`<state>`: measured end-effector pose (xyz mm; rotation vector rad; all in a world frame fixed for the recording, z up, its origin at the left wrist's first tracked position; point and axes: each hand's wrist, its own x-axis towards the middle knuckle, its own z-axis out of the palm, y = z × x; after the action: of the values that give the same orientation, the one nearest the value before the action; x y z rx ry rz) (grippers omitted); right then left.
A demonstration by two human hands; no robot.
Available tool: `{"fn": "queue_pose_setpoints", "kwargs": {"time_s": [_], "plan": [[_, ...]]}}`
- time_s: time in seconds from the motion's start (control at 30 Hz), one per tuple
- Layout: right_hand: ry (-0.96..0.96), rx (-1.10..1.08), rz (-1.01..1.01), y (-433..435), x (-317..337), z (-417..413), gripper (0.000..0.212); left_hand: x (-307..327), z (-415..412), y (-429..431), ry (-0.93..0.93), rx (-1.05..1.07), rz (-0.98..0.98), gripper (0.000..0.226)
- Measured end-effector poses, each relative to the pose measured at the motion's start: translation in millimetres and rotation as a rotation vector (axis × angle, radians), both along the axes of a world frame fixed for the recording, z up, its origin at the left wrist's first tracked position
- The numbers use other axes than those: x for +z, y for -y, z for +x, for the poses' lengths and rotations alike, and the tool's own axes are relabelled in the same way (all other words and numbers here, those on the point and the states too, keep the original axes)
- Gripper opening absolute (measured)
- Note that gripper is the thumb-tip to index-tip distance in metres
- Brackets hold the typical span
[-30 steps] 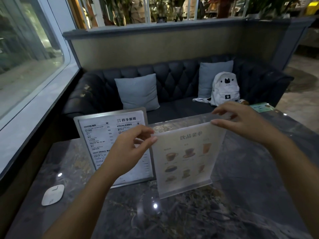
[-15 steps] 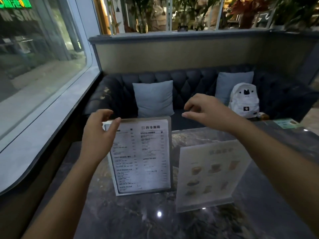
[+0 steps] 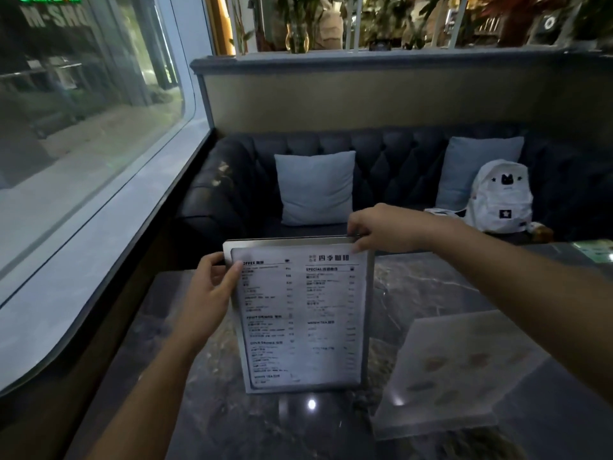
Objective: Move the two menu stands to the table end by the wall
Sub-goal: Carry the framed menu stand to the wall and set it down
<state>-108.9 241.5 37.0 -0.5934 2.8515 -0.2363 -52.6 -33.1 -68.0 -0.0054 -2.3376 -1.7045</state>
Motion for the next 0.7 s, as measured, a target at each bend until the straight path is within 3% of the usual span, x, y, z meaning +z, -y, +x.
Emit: {"fn": "queue_pose_setpoints", "kwargs": {"time_s": [0.1, 0.33, 0.53, 0.7], "plan": [[0.053, -0.033, -0.052, 0, -6, -4, 0.013, -8, -5, -3, -0.002, -0.053, 0.126, 0.013], [0.061, -0.055, -0.111, -2, -9, -12, 0.015, -32, -3, 4, 0.081, -0.032, 0.225, 0.037], [0.044, -0.045, -0.126, -3, -6, -10, 0.016, -35, 1, -8, 0.112, 0.065, 0.359, 0.034], [0.069, -0.031, -0.155, 0, -2, -6, 0.012, -39, 8, -14, 0.03, 0.144, 0.421, 0.039]]}}
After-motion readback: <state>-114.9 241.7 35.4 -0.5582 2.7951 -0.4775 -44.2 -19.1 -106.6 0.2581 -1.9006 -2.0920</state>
